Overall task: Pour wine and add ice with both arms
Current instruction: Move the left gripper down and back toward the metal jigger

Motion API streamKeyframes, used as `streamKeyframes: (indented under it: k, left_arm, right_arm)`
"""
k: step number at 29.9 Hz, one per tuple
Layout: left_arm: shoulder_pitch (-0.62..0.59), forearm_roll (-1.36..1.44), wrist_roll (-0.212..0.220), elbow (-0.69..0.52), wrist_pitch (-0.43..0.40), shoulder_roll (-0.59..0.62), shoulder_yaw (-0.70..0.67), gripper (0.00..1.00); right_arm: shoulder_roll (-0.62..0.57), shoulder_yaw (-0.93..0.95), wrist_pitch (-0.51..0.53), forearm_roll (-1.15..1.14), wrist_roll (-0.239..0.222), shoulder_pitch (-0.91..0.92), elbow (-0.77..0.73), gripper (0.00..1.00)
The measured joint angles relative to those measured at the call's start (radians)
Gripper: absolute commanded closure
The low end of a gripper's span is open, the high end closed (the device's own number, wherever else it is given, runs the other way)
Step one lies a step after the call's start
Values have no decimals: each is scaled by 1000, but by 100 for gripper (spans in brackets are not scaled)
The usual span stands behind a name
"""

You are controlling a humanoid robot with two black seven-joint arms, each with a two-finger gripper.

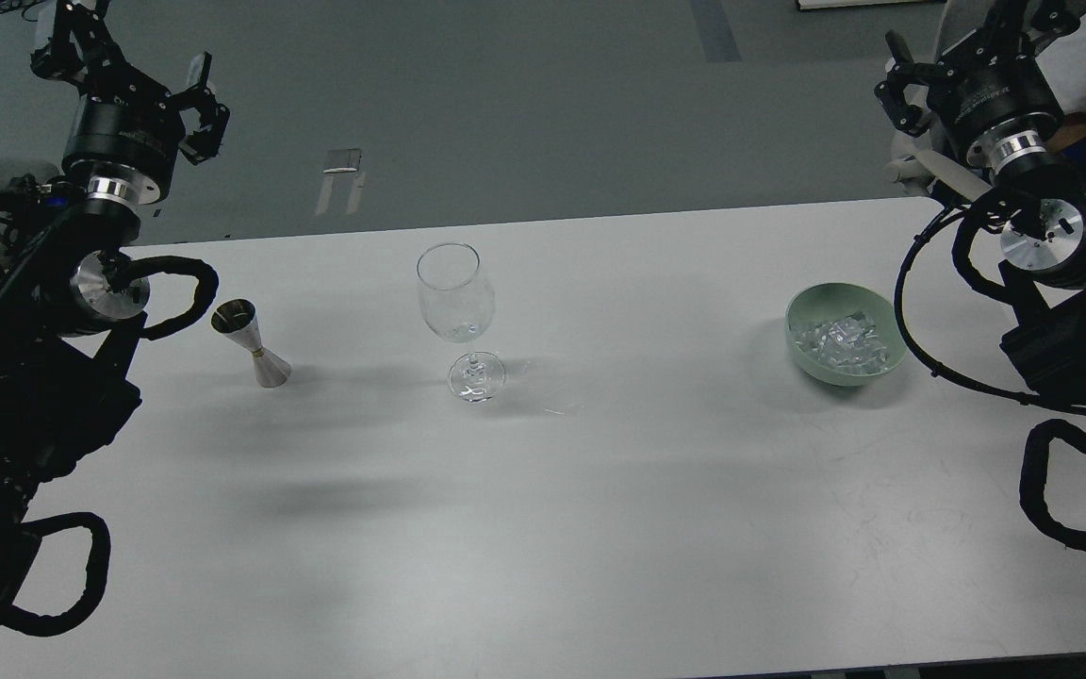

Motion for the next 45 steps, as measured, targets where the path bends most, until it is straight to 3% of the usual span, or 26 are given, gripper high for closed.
streamKeyframes:
  k: [8, 13, 25, 33, 40, 45]
  left_arm:
    - [-2, 9, 24, 0, 79, -42, 4, 2]
    - [-29, 8, 45, -2, 85, -43, 4, 2]
    - [-9, 2, 44, -40, 74, -34, 14, 2]
    - [108, -91, 45, -279, 99, 24, 13, 2]
    - [198, -258, 47, -492, 155, 209, 19, 2]
    - [341, -363, 47, -703, 244, 297, -57, 2]
  right_arm:
    - [35, -91, -71, -4, 5, 45, -6, 0]
    - [66, -96, -95, 0, 5, 80, -7, 0]
    - [68, -95, -91, 3, 3, 63, 5, 0]
    - [64, -94, -66, 3, 3, 47, 13, 0]
    - [55, -92, -48, 3, 3, 21, 16, 0]
    - [54, -93, -48, 3, 8, 2, 16, 0]
